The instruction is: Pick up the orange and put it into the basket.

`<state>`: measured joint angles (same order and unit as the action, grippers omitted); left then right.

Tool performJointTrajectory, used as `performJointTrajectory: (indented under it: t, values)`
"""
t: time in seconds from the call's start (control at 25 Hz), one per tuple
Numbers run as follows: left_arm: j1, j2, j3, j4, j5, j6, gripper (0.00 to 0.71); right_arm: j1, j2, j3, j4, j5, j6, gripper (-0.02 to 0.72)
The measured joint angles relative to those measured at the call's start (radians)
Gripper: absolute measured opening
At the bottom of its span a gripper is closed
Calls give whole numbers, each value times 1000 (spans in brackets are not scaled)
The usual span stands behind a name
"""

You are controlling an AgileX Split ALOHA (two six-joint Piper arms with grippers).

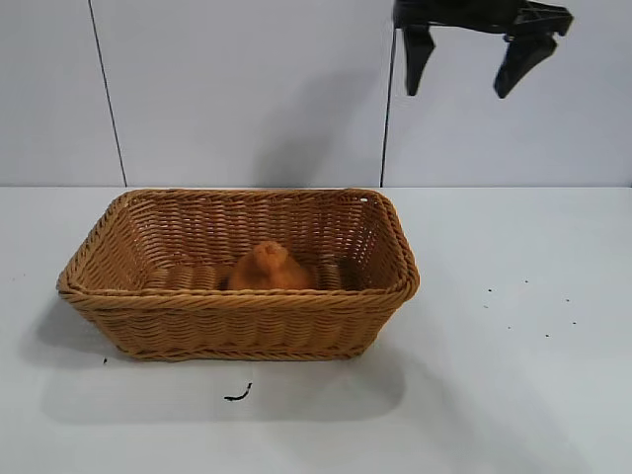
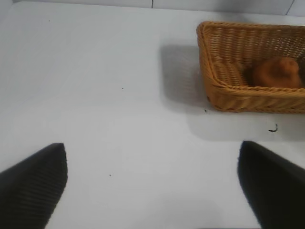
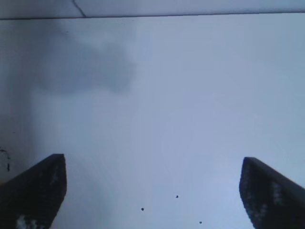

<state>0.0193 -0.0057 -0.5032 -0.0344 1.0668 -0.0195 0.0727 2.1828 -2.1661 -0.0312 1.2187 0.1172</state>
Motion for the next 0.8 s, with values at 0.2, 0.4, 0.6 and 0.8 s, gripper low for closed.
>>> performJointTrajectory:
  t: [0.2, 0.4, 0.6, 0.8]
  values:
    - [0, 0, 0, 0, 0, 0, 696, 13, -128, 198, 5, -2, -18, 682]
    - [0, 0, 0, 0, 0, 0, 696, 55, -339, 494, 16, -3, -22, 682]
    - [0, 0, 0, 0, 0, 0, 696, 89, -586, 805, 18, -3, -33, 682]
    - [0, 0, 0, 0, 0, 0, 696, 100, -861, 1105, 21, -3, -37, 681]
